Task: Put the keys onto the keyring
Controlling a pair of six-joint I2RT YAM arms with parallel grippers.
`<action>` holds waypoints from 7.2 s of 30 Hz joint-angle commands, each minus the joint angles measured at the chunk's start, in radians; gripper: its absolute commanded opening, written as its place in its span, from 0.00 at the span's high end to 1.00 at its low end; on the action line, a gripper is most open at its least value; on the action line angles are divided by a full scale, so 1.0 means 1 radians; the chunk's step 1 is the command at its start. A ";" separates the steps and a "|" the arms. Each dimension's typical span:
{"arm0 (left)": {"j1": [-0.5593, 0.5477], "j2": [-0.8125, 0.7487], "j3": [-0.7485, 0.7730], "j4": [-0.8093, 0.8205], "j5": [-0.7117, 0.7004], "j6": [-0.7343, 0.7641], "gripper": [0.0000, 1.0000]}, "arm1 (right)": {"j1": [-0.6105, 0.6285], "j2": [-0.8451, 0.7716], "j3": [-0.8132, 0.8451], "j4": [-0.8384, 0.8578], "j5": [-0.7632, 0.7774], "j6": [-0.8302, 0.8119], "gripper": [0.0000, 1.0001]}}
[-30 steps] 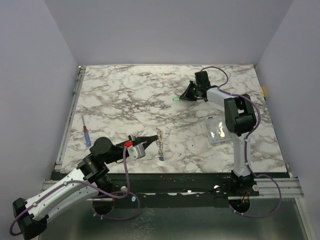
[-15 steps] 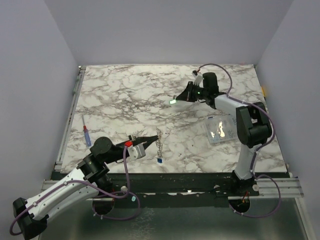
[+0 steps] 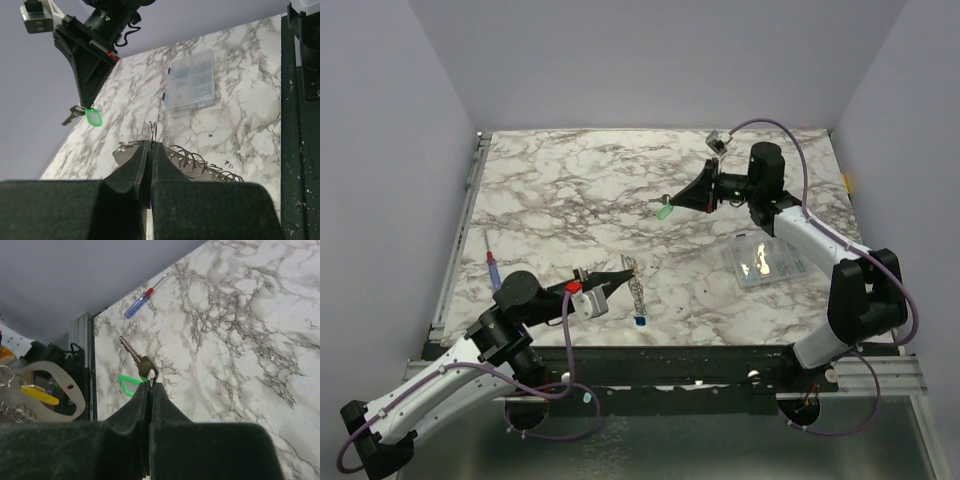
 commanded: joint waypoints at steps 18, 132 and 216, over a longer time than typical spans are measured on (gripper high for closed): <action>0.001 -0.053 0.119 -0.192 -0.036 0.057 1.00 | 0.180 -0.173 0.087 -0.565 -0.124 -0.303 0.99; -0.052 0.092 0.230 -0.408 0.199 0.595 1.00 | 0.470 -0.034 0.360 -1.075 -0.136 -0.285 0.99; -0.061 0.165 0.074 0.147 0.072 -0.100 1.00 | 0.506 -0.798 -0.283 -0.453 0.416 -0.579 0.99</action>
